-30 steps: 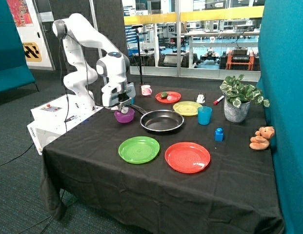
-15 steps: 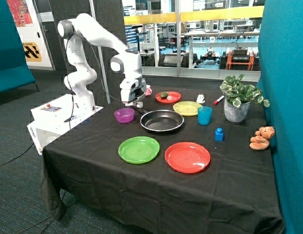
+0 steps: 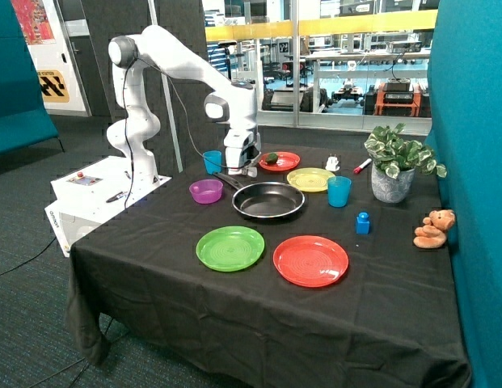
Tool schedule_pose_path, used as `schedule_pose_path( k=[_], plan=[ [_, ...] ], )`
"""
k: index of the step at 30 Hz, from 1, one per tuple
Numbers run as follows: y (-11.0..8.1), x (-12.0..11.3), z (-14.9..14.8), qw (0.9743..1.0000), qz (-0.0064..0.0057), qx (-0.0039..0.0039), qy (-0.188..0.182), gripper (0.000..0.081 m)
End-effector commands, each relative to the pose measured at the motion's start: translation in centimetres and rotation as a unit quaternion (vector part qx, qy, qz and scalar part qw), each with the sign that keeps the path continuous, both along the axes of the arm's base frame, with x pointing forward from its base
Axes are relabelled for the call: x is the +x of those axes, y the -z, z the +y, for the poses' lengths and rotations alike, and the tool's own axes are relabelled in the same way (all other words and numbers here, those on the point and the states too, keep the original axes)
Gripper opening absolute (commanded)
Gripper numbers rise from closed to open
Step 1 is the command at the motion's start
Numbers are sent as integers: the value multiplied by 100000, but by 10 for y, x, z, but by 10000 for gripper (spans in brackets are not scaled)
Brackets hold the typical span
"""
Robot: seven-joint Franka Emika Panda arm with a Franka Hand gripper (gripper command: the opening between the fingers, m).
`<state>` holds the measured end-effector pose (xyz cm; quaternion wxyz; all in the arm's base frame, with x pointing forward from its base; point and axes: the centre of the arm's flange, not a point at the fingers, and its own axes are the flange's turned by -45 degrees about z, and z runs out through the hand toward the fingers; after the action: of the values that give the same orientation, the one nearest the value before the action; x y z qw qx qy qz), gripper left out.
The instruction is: Clean the pan
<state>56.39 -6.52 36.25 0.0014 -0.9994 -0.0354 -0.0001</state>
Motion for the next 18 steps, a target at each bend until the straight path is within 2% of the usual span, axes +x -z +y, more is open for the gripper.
schedule_pose_path(
  k=[1, 18],
  plan=[
    [9, 26, 9, 99999, 8, -136, -453, 0],
    [25, 44, -8, 100000, 9, -136, 225, 0]
  ],
)
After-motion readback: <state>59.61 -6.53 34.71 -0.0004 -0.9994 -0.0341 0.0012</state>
